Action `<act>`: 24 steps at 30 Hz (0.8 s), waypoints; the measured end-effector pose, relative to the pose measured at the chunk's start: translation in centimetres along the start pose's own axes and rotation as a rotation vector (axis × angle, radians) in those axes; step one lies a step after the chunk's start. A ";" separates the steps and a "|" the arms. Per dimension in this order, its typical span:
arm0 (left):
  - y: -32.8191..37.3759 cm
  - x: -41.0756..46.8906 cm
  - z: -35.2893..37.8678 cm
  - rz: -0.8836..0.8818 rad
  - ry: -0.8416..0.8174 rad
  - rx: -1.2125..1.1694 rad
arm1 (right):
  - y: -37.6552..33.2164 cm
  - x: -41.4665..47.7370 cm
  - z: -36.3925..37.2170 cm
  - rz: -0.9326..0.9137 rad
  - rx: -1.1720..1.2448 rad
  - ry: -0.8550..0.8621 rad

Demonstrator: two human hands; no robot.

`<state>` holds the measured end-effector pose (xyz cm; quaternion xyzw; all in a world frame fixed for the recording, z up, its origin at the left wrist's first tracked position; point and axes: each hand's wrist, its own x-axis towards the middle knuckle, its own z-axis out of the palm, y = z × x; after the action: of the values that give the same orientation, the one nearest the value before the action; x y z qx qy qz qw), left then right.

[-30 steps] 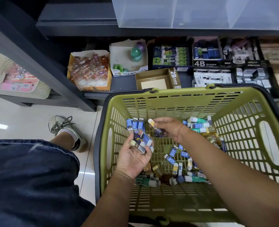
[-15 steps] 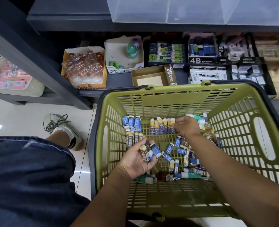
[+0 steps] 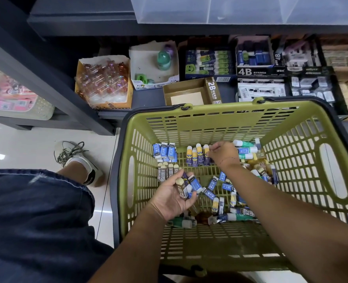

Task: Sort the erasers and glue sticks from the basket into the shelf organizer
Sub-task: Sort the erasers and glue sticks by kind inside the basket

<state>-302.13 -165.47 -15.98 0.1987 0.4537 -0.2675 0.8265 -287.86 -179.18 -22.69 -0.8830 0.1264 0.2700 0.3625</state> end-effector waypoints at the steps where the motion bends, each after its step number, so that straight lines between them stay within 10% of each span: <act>1: 0.0 0.0 -0.1 0.003 -0.002 0.000 | -0.3 -0.5 -0.2 -0.031 -0.058 0.025; 4: 0.0 0.2 -0.1 0.020 -0.002 -0.017 | -1.2 -2.6 -0.9 -0.167 -0.093 -0.038; 10: 0.1 0.3 -0.1 0.071 0.069 -0.025 | -2.2 -6.8 -2.0 0.002 -0.083 -0.782; 24: -0.2 1.2 -1.4 -0.025 0.164 -0.057 | -2.0 -5.4 -0.2 0.118 0.357 -0.429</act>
<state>-302.66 -165.16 -17.75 0.1906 0.5296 -0.2475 0.7886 -291.43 -177.79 -18.36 -0.7189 0.1437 0.4449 0.5144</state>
